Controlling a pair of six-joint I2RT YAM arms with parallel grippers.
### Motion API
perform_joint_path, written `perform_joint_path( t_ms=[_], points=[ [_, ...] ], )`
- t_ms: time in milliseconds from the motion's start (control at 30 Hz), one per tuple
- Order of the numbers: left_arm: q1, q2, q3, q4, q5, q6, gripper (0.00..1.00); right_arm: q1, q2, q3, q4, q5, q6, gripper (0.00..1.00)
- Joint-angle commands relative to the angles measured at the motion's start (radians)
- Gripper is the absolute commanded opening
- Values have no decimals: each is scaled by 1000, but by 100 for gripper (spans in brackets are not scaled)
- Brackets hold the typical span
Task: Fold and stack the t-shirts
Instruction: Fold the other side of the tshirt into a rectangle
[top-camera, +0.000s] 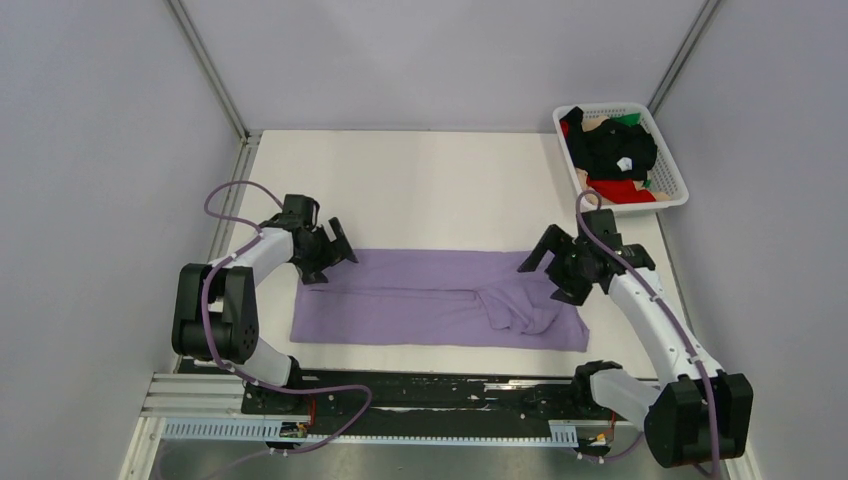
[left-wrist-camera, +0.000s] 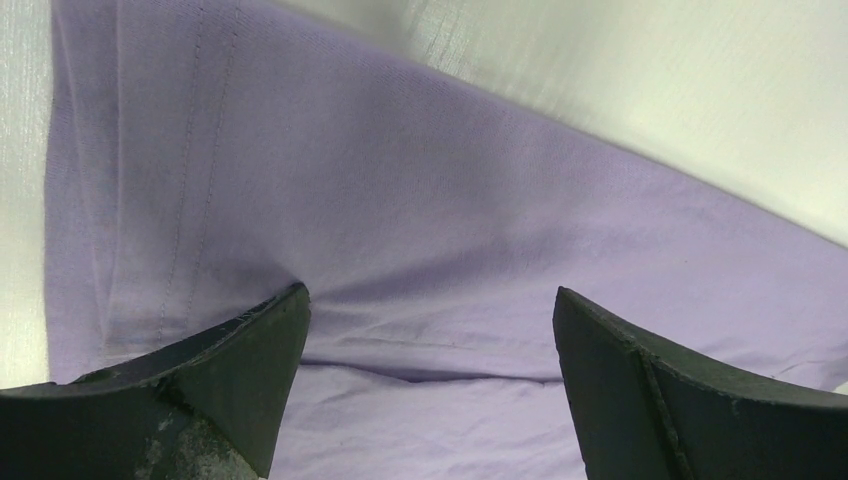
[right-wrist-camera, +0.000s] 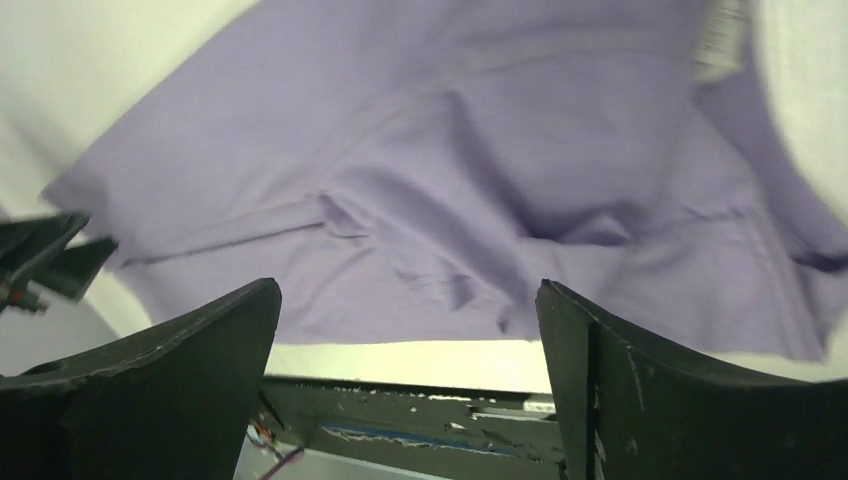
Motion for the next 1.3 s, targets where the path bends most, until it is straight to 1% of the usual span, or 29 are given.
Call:
perform_joint_path(
  t_ms=[0, 67, 133, 233, 300, 467, 567, 633, 733, 833, 1000, 1067, 1167, 1267],
  points=[
    [14, -11, -3, -16, -41, 50, 100, 122, 50, 31, 235, -198, -81, 100],
    [14, -11, -5, -16, -38, 52, 100, 205, 128, 47, 233, -126, -63, 100],
    [14, -16, -9, -16, -37, 53, 100, 247, 217, 47, 226, -79, -24, 100],
    [14, -24, -16, -14, -39, 57, 100, 250, 279, 13, 229, -41, 21, 100],
    [14, -27, -17, -22, -47, 62, 100, 251, 285, -20, 204, 26, 62, 100],
    [14, -31, -16, -38, -78, 75, 100, 230, 217, -96, 6, 186, 205, 100],
    [14, -43, -16, -39, -89, 74, 100, 205, 146, -159, -95, 181, 296, 100],
    [14, -48, -16, -39, -96, 77, 100, 186, 91, -186, -133, 168, 331, 100],
    [14, -46, -9, -39, -98, 80, 100, 171, 16, -194, -175, 168, 353, 100],
    [14, -37, -1, -37, -80, 81, 100, 167, -57, -168, -192, 171, 352, 100],
    [14, -46, 0, -38, -70, 84, 100, 167, -143, -57, -187, 182, 284, 100],
    [14, -55, -2, -37, -71, 83, 100, 167, -171, -14, -153, 170, 239, 100],
    [14, -62, -1, -29, -49, 85, 100, 167, -193, -1, -18, 83, 175, 100],
    [13, -63, 1, -26, -28, 84, 100, 168, -152, -49, 131, 13, 181, 100]
  ],
)
